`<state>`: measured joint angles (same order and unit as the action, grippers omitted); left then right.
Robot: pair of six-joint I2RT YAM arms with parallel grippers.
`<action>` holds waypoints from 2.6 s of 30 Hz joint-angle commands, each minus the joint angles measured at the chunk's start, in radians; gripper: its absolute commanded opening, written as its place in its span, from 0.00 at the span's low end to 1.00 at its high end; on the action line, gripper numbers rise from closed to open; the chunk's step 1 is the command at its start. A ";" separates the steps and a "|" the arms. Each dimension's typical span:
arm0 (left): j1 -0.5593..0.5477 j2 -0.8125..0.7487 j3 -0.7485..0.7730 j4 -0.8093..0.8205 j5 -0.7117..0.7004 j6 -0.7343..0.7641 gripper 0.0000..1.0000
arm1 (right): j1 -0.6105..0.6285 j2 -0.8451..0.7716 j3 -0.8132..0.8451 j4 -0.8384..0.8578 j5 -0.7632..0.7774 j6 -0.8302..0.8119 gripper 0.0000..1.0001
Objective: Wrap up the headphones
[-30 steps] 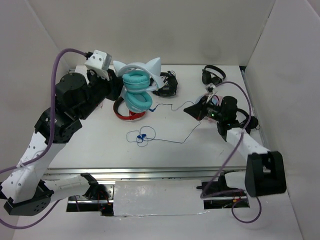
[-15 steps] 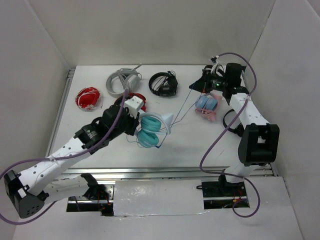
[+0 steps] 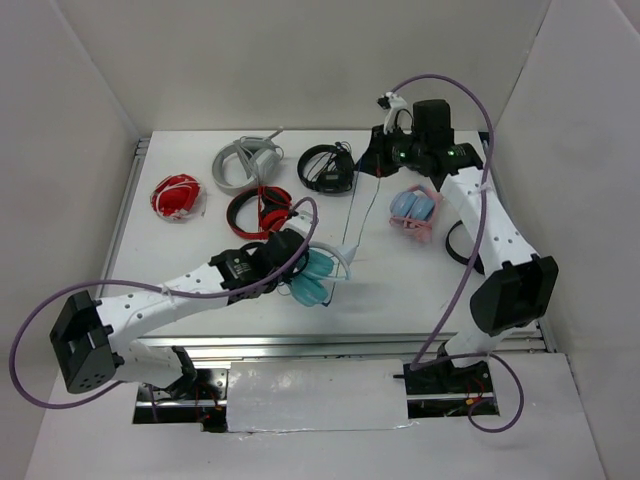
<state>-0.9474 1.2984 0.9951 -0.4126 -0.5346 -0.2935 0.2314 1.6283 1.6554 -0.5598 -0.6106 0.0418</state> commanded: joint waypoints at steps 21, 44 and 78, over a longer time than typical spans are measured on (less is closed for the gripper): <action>0.404 0.292 0.494 -0.327 -0.139 -0.355 0.00 | 0.649 -0.639 -0.514 0.055 0.399 0.134 0.00; 0.516 0.001 0.669 -0.167 0.399 -0.271 0.00 | 0.531 -0.469 -1.008 0.911 0.218 0.165 0.06; 0.043 -0.174 0.240 -0.089 0.392 -0.099 0.00 | -0.021 -0.065 -0.571 1.053 0.173 0.178 0.00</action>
<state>-0.8513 1.1198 1.2198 -0.5549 -0.0280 -0.4137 0.2352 1.6268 1.0157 0.6189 -0.4374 0.2810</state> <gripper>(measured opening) 0.281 0.007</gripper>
